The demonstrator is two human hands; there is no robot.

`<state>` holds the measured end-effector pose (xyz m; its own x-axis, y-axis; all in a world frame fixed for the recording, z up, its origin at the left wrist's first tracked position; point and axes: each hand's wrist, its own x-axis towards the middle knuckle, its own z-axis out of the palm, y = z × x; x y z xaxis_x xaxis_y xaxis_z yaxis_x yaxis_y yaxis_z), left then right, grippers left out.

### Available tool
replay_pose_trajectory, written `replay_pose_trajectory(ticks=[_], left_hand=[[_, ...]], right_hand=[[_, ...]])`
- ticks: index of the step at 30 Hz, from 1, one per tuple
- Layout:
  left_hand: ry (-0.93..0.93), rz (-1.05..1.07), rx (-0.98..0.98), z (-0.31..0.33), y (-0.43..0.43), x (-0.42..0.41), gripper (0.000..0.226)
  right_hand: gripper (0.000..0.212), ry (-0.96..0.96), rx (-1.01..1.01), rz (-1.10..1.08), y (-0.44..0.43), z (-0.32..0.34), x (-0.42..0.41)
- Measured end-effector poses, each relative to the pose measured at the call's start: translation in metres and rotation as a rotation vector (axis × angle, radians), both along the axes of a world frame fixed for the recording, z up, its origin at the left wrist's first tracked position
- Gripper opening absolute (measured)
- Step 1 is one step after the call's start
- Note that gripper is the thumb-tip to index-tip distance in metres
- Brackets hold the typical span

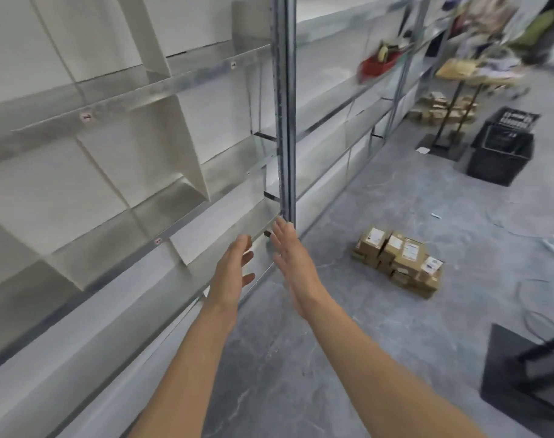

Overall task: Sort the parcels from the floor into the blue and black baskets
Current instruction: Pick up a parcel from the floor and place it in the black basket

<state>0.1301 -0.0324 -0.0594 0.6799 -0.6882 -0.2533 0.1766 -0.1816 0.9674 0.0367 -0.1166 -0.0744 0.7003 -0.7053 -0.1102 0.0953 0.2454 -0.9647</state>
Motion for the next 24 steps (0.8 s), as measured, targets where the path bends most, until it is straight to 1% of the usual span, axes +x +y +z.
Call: replay_pose_trajectory(ticks=[3, 4, 6, 8, 9, 11, 13, 18, 24], left_hand=[[0.011, -0.081, 0.013, -0.006, -0.058, -0.01, 0.032], [0.018, -0.1, 0.015, -0.01, -0.074, -0.012, 0.029], [0.028, -0.141, 0.031, -0.017, -0.107, -0.014, 0.03], [0.045, -0.187, 0.056, -0.029, -0.139, -0.014, 0.039], [0.053, -0.204, 0.072, -0.035, -0.155, -0.012, 0.044], [0.077, -0.241, 0.103, -0.048, -0.19, -0.006, 0.05], [0.1, -0.285, 0.106, -0.06, -0.226, 0.002, 0.051], [0.137, -0.373, 0.12, -0.089, -0.321, 0.036, 0.05], [0.178, -0.46, 0.227, -0.12, -0.418, 0.085, 0.052]], right_hand=[[0.064, 0.028, 0.022, -0.062, -0.048, -0.01, -0.016], [0.063, 0.033, 0.034, -0.078, -0.062, -0.014, -0.02], [0.068, 0.04, 0.066, -0.123, -0.088, -0.021, -0.027], [0.066, 0.044, 0.08, -0.163, -0.114, -0.03, -0.031], [0.068, 0.048, 0.084, -0.184, -0.127, -0.035, -0.032], [0.08, 0.072, 0.087, -0.234, -0.155, -0.047, -0.032], [0.086, 0.099, 0.099, -0.28, -0.186, -0.059, -0.028], [0.089, 0.164, 0.131, -0.37, -0.269, -0.089, -0.003], [0.088, 0.242, 0.249, -0.515, -0.354, -0.112, 0.027]])
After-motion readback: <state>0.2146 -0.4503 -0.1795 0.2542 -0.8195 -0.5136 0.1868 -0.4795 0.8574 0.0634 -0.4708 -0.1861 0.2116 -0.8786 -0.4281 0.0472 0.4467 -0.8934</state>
